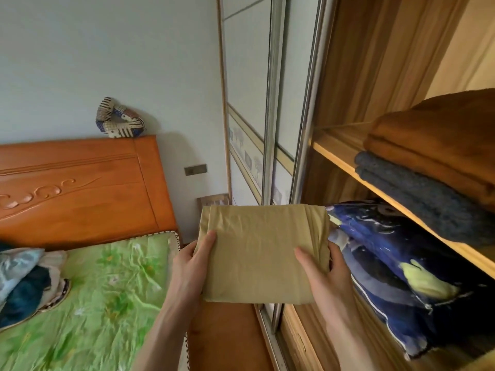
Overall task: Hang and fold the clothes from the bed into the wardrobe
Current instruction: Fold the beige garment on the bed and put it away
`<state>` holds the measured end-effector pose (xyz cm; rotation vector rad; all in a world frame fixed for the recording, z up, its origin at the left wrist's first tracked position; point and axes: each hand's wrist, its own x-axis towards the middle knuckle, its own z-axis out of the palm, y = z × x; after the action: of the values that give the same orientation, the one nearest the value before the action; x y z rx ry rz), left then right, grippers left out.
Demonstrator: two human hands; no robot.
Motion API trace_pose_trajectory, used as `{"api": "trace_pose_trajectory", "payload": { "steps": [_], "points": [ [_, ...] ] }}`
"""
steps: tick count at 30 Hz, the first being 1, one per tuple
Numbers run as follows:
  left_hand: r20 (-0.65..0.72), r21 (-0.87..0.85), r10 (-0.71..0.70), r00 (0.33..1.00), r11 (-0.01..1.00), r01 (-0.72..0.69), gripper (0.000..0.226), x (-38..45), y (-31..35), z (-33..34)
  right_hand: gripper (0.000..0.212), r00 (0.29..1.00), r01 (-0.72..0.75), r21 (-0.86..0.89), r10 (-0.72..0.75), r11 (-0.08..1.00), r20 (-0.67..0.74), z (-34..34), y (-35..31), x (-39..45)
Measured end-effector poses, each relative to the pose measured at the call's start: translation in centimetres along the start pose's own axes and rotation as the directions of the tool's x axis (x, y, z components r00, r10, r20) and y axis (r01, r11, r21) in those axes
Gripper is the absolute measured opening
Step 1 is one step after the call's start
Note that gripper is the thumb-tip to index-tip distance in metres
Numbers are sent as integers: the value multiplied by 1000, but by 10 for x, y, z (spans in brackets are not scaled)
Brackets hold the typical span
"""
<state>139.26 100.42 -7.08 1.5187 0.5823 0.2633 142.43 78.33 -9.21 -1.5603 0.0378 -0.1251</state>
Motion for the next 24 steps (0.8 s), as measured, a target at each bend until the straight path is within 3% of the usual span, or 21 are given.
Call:
{"api": "trace_pose_trajectory", "payload": {
  "steps": [3, 8, 10, 13, 15, 19, 24],
  "points": [
    [124, 74, 1, 992, 997, -11, 45, 42, 7, 6, 73, 995, -8, -33, 4, 999, -95, 8, -6, 11],
    [261, 54, 19, 965, 998, -34, 36, 100, 36, 19, 32, 984, -54, -23, 49, 998, -174, 31, -32, 36],
    [334, 27, 60, 941, 997, -73, 39, 121, 54, 16, 31, 979, -59, -21, 53, 998, -199, 44, -48, 47],
    [476, 21, 105, 873, 991, -130, 57, 148, 81, 12, 34, 969, -50, 11, 52, 999, -242, 59, -73, 58],
    [557, -14, 144, 818, 986, -164, 48, 160, 103, 14, 36, 957, -36, 49, 48, 998, -285, 65, -88, 62],
    [671, -81, 156, 725, 987, -138, 29, 174, 144, 30, 76, 925, 16, 40, 1, 999, -381, 66, -126, 65],
    [753, -131, 189, 630, 982, -139, 39, 172, 190, 60, 63, 895, 87, -7, -81, 996, -440, 52, -184, 54]
  ]
}}
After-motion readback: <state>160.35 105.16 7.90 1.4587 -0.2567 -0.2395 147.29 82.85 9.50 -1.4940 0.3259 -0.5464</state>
